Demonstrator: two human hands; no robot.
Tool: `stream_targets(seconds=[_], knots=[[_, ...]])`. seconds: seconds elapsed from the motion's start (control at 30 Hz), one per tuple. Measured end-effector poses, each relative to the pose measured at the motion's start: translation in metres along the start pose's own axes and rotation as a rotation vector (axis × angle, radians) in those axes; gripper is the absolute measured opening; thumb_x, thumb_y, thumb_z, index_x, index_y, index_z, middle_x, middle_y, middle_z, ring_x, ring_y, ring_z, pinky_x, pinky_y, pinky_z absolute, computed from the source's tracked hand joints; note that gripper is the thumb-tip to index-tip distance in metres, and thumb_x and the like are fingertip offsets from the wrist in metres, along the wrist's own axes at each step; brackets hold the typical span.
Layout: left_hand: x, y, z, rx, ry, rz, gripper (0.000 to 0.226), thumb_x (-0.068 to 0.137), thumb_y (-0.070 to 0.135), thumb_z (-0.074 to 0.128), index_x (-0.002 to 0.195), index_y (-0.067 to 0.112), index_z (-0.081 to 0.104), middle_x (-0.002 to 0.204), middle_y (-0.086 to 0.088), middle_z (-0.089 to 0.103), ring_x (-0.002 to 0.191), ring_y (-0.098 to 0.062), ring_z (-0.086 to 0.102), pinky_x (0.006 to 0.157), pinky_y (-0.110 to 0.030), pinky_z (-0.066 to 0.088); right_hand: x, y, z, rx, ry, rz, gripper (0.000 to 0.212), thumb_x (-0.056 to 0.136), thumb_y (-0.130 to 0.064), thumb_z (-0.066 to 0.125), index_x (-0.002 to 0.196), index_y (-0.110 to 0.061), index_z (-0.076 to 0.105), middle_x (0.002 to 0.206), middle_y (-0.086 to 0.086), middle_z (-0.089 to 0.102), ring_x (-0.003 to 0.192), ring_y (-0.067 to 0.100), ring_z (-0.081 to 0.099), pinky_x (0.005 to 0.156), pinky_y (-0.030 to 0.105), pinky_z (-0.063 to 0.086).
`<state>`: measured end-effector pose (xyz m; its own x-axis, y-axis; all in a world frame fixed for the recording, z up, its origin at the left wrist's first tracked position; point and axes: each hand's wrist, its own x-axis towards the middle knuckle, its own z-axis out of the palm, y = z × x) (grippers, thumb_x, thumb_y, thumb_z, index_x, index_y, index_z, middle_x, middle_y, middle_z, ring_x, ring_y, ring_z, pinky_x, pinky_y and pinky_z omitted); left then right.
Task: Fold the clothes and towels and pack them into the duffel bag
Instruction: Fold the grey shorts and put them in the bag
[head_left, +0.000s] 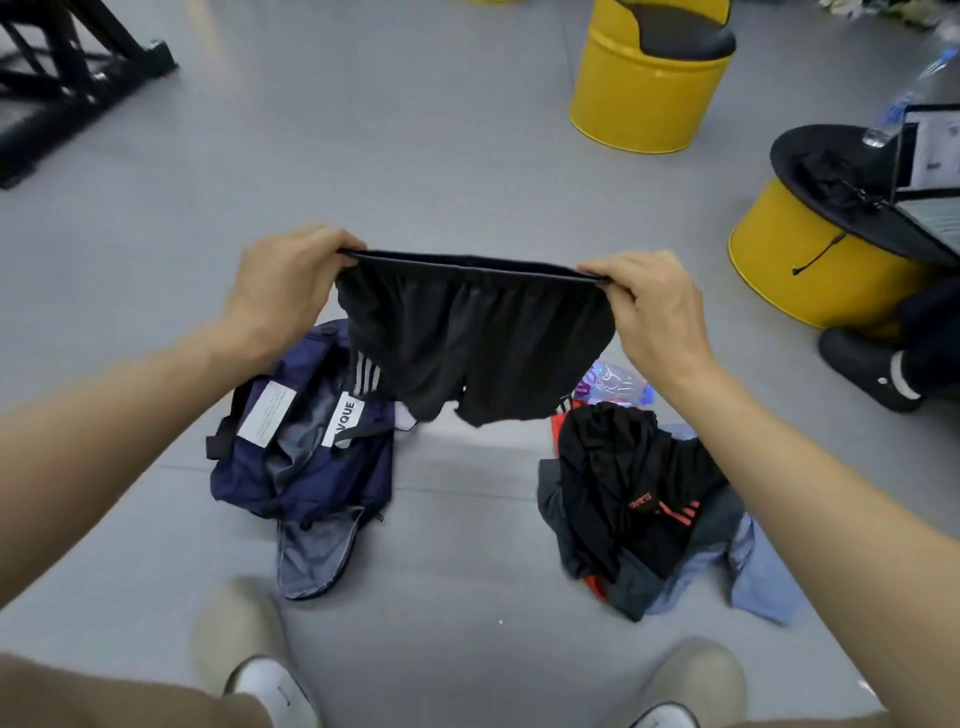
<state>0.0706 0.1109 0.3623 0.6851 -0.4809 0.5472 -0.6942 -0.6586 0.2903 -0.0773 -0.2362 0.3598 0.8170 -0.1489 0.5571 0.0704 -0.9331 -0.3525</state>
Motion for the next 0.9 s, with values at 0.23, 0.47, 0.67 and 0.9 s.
stream_targets(seconds=[0.23, 0.47, 0.67, 0.9], knots=[[-0.100, -0.007, 0.044, 0.018, -0.136, -0.025, 0.025, 0.092, 0.008, 0.067, 0.114, 0.018, 0.067, 0.111, 0.001, 0.071, 0.092, -0.028, 0.071, 0.070, -0.041, 0.057, -0.097, 0.015, 0.043, -0.061, -0.107, -0.025, 0.034, 0.090, -0.003, 0.064, 0.113, -0.024, 0.074, 0.109, -0.005, 0.070, 0.094, 0.026, 0.056, 0.073, 0.034, 0.052], [-0.272, -0.039, 0.177, 0.012, -0.594, -0.146, 0.030, 0.079, 0.017, 0.063, 0.109, 0.023, 0.066, 0.140, 0.009, 0.060, 0.108, -0.013, 0.069, 0.077, -0.023, 0.057, -0.259, 0.062, 0.172, -0.050, -0.475, 0.079, 0.042, 0.083, -0.005, 0.076, 0.120, -0.025, 0.072, 0.118, -0.007, 0.066, 0.095, 0.022, 0.058, 0.087, 0.026, 0.048], [-0.390, -0.023, 0.256, 0.117, -0.834, -0.297, 0.083, 0.034, -0.012, 0.085, 0.112, 0.013, 0.076, 0.135, -0.006, 0.064, 0.101, -0.027, 0.073, 0.066, -0.031, 0.061, -0.393, 0.080, 0.247, -0.076, -0.884, 0.150, 0.057, 0.056, -0.020, 0.095, 0.109, -0.028, 0.077, 0.115, -0.008, 0.070, 0.088, 0.018, 0.062, 0.066, 0.023, 0.057], [-0.405, -0.008, 0.256, 0.266, -0.911, -0.429, 0.066, 0.103, 0.042, 0.021, 0.120, 0.005, 0.072, 0.131, -0.012, 0.066, 0.126, -0.040, 0.055, 0.087, -0.050, 0.053, -0.386, 0.071, 0.248, -0.090, -1.058, 0.109, 0.077, 0.097, -0.068, 0.004, 0.126, -0.036, 0.067, 0.132, -0.013, 0.058, 0.106, 0.011, 0.063, 0.076, 0.022, 0.055]])
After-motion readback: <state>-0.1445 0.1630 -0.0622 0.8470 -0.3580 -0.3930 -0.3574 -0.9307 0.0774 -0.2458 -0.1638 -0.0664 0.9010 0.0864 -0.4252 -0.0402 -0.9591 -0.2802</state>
